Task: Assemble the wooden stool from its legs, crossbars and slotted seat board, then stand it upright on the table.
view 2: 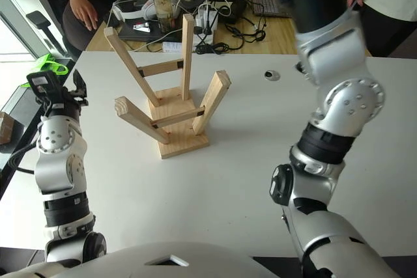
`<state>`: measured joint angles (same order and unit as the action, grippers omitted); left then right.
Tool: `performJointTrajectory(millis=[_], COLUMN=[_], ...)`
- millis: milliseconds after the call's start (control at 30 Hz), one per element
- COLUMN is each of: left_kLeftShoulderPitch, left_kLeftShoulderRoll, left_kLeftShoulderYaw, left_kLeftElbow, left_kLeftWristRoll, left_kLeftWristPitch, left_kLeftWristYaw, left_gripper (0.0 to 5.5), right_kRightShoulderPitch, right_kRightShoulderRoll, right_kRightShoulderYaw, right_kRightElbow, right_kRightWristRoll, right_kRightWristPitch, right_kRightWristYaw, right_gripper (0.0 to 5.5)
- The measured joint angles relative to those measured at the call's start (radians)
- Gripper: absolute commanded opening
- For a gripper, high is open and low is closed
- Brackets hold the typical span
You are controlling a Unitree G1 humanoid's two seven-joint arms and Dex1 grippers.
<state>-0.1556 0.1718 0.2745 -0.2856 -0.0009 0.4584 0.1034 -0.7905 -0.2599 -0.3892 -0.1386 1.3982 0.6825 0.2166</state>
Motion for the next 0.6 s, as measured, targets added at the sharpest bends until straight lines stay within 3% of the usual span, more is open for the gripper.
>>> performJointTrajectory(millis=[133, 267, 333, 500, 600], left_kLeftShoulderPitch=[0.101, 0.197, 0.21, 0.21, 0.21], left_kLeftShoulderRoll=[-0.037, -0.084, -0.105, -0.115, -0.098], left_kLeftShoulderYaw=[-0.015, -0.094, -0.132, -0.171, -0.156], left_kLeftElbow=[-0.038, -0.071, -0.084, -0.094, -0.094], left_kLeftWristRoll=[0.002, 0.027, 0.033, 0.051, 0.054], left_kLeftWristPitch=[-0.001, -0.015, -0.016, -0.017, -0.016], left_kLeftWristYaw=[0.002, 0.003, 0.006, 0.009, 0.003], left_gripper=[3.06, 3.06, 3.06, 3.06, 3.06], right_kRightShoulderPitch=[0.092, 0.344, 0.378, 0.397, 0.356], right_kRightShoulderRoll=[-0.011, -0.043, -0.06, -0.02, 0.021], right_kRightShoulderYaw=[0.055, 0.38, 0.458, 0.437, 0.282], right_kRightElbow=[0.012, -0.082, -0.123, -0.141, -0.131], right_kRightWristRoll=[-0.029, -0.288, -0.379, -0.372, -0.15], right_kRightWristPitch=[0.037, 0.065, 0.024, 0.001, 0.024], right_kRightWristYaw=[0.049, 0.209, 0.262, 0.276, 0.169], right_gripper=[2.37, 2.37, 2.37, 2.37, 2.37])
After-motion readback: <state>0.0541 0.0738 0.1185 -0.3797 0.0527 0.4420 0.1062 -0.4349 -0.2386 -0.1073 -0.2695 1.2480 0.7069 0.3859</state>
